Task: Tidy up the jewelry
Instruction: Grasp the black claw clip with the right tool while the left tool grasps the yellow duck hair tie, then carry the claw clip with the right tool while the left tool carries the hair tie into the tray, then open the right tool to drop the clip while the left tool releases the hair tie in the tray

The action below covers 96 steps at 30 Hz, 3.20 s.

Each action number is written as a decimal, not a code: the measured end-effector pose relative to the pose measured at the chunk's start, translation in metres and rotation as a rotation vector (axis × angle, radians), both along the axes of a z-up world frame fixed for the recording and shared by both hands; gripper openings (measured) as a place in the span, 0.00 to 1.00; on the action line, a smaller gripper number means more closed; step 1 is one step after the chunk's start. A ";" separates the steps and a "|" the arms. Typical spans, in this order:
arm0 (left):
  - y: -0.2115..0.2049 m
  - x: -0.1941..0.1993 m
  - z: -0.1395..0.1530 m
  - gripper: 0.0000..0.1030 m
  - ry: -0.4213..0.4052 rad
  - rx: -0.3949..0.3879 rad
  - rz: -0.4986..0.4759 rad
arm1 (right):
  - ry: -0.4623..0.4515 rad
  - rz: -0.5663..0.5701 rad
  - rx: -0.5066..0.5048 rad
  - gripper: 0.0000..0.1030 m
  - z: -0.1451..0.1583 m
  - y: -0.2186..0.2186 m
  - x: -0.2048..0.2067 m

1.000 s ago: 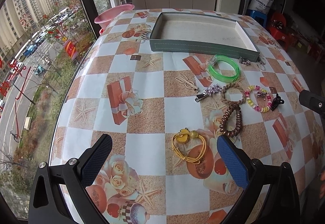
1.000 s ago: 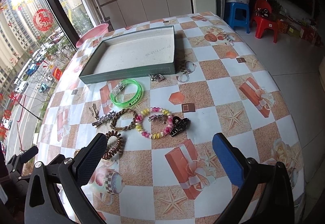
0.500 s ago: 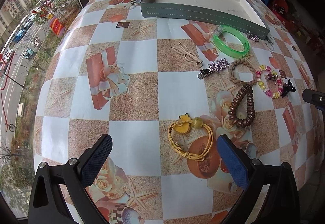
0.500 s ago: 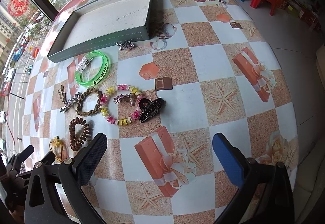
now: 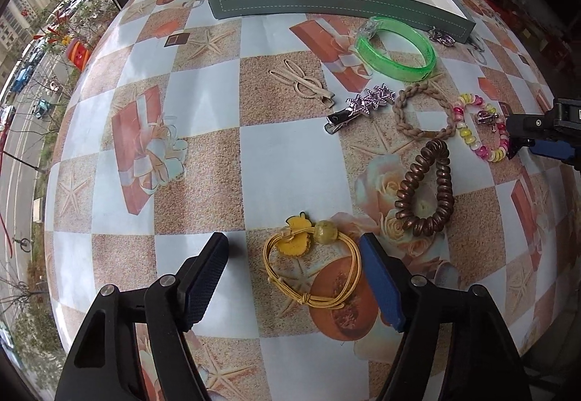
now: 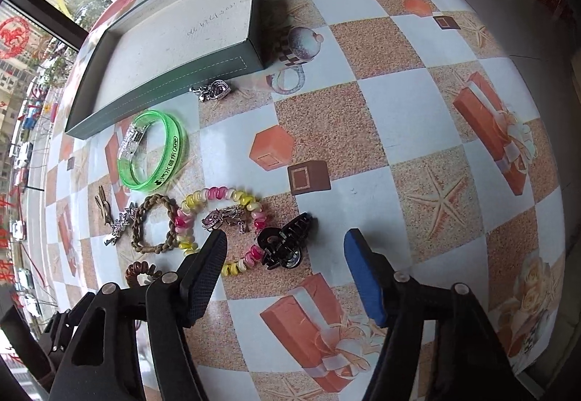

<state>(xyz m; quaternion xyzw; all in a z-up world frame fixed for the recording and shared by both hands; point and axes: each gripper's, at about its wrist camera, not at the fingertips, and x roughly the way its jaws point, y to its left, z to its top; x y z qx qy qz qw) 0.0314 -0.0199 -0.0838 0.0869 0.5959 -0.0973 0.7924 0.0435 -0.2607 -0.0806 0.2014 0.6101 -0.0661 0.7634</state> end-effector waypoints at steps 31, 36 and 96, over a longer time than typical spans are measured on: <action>0.018 0.091 0.109 0.17 -0.113 -0.290 -0.105 | -0.136 -0.027 0.095 0.25 0.075 -0.009 0.025; 0.004 0.132 0.131 0.17 -0.153 -0.323 -0.070 | -0.171 0.022 0.130 0.25 0.090 -0.009 0.064; -0.083 0.282 0.054 1.00 -0.292 -0.014 0.001 | -0.248 0.099 0.257 0.79 0.044 -0.029 0.250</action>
